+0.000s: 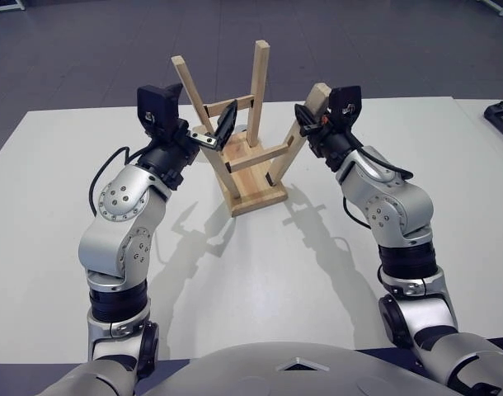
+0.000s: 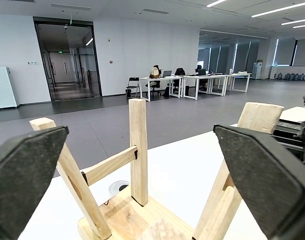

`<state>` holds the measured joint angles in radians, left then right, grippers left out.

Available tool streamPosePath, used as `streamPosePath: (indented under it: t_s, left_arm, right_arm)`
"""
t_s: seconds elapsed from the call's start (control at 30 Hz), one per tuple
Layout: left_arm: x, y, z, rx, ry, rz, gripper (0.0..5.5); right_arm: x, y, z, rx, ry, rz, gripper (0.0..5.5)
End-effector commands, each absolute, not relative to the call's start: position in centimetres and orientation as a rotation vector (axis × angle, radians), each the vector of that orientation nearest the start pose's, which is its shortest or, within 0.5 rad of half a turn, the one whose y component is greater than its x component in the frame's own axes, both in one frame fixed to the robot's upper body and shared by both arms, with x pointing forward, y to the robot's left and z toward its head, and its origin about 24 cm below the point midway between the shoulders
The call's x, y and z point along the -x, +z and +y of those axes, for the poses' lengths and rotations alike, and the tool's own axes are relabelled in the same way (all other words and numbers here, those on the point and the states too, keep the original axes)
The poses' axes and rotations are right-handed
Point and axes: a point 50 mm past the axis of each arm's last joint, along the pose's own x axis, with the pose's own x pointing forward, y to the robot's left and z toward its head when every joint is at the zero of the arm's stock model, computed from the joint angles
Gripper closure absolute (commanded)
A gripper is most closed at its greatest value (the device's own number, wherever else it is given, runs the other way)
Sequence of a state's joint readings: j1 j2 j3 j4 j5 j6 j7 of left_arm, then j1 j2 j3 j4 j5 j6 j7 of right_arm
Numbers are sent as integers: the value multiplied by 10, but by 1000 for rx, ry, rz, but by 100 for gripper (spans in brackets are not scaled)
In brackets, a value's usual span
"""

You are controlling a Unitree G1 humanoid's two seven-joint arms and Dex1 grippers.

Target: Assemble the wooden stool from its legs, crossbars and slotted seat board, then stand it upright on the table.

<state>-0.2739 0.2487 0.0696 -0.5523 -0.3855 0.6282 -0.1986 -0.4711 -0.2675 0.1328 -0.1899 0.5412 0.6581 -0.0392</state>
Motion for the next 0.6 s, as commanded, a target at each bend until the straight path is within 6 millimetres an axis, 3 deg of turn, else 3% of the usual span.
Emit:
streamPosePath:
  t_s: [0.03,0.23,0.37,0.6]
  left_arm:
    - [-266,183,147,34,-370,-202,10]
    - [-264,180,147,38,-352,-188,10]
    - [-266,180,145,32,-369,-191,10]
    - [-274,192,131,-12,-433,-225,10]
  right_arm:
    - [-235,18,-106,188,680,762,431]
    - [-227,16,-116,260,715,771,428]
    - [-233,9,-113,303,682,784,426]
    - [-248,5,-99,54,607,837,426]
